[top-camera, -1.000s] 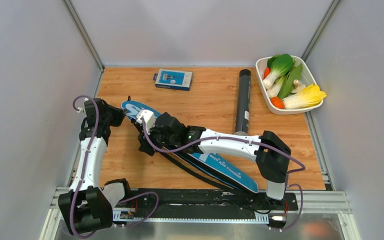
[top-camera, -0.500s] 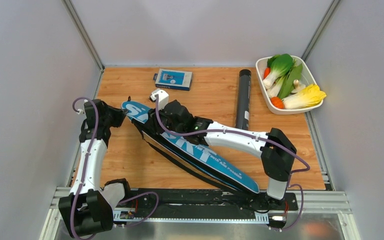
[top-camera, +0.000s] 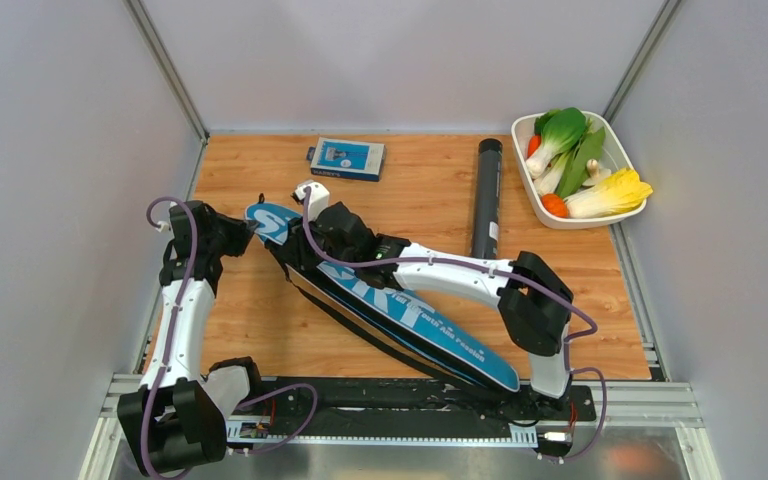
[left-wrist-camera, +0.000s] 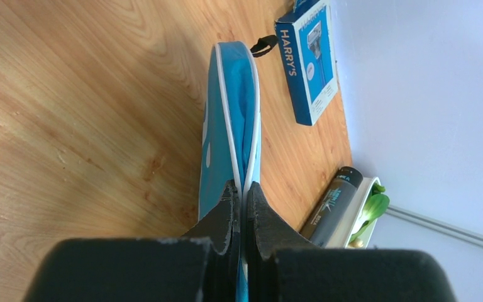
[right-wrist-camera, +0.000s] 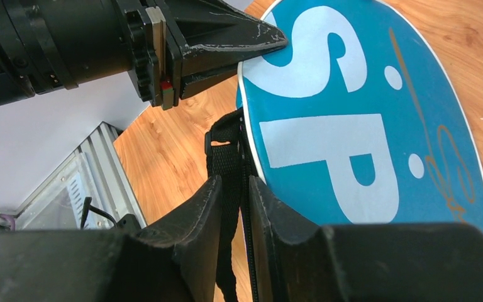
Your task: Pack up the badminton gear
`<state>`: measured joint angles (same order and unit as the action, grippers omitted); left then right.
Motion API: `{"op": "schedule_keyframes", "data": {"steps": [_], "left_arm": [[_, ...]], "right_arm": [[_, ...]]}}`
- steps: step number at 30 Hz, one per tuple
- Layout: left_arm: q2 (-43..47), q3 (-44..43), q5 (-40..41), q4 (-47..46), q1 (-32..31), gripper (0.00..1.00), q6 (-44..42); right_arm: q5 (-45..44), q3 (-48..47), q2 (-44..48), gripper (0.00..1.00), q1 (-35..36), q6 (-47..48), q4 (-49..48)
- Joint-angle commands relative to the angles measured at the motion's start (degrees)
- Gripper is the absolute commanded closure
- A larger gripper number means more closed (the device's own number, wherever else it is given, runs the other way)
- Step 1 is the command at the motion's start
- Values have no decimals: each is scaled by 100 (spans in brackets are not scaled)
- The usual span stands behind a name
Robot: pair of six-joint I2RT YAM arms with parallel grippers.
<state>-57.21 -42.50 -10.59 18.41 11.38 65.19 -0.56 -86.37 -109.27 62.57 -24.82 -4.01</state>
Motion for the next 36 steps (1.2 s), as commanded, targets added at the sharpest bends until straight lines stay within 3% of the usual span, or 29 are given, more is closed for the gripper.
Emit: {"op": "schedule_keyframes", "data": {"steps": [1,14,17,25,30,36], "left_arm": [[125,-199,-256,-10,-39,100,-95],[313,-80,-538,20,-37,100,53],[350,-60,-521,22,-38,100,89],[350,-66,-535,-1,-32,100,150],[334,-125,-312,48,-31,100,93],[327,-526,584,229,-33,100,-186]], "right_arm": [[285,-351,-162,71,-94,-55,-398],[474,-455,-463,71,-247,-67,-416],[456,-411,-455,76,-245,-72,-462],[361,-237,-416,100,-247,-35,-539],[278,48,-163,100,-296,-10,-559],[67,853,535,100,-311,28,-499]]}}
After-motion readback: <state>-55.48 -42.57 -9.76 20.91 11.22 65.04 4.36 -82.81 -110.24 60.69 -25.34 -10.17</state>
